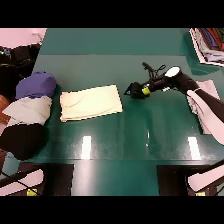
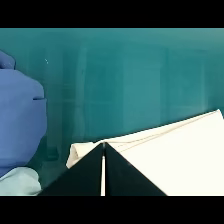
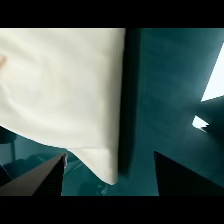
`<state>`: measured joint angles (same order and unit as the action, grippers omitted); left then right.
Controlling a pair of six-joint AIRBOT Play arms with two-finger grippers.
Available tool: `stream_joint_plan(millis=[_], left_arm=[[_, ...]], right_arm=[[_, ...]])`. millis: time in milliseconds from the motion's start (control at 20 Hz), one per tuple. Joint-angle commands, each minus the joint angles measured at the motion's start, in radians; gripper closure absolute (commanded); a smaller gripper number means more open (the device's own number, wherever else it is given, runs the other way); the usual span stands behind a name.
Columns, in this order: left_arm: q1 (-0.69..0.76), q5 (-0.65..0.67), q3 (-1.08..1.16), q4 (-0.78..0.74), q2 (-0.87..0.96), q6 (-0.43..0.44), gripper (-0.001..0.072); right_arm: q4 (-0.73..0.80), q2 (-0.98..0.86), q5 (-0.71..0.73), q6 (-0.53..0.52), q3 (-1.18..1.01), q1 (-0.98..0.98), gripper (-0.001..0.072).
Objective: Fold the shirts.
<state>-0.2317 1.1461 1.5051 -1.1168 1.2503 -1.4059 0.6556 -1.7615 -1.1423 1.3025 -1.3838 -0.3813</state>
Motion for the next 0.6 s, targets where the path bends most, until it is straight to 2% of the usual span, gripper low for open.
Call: stream_joint_plan(millis=[0, 150, 250, 300, 400, 500, 550], left_arm=[[-0.001, -0.001, -0.003, 0.003, 0.005, 0.000, 0.0682], [-0.001, 0.000, -0.004, 0.007, 0.006, 0.000, 0.0682], [-0.001, 0.000, -0.004, 0.011, 0.006, 0.000, 0.0682], [-0.001, 0.000, -0.004, 0.013, 0.006, 0.000, 0.0682], [-0.001, 0.002, -0.004, 0.035, 0.006, 0.000, 0.0683], [0.000, 0.013, -0.004, 0.060, 0.006, 0.000, 0.0683], [0.000, 0.018, -0.004, 0.065, 0.006, 0.000, 0.0683]], right_arm=[[-0.063, -0.127, -0.047, 0.005, -0.074, -0.024, 0.0090], [-0.116, -0.231, -0.052, 0.005, -0.208, -0.112, 0.0149], [-0.135, -0.294, -0.080, 0.005, -0.290, -0.163, 0.0162], [-0.138, -0.320, -0.098, 0.005, -0.330, -0.184, 0.0198], [-0.129, -0.349, -0.105, 0.005, -0.399, -0.209, 0.0413], [-0.129, -0.345, -0.074, -0.007, -0.435, -0.209, 0.0662], [-0.129, -0.336, -0.057, -0.019, -0.445, -0.199, 0.0696]])
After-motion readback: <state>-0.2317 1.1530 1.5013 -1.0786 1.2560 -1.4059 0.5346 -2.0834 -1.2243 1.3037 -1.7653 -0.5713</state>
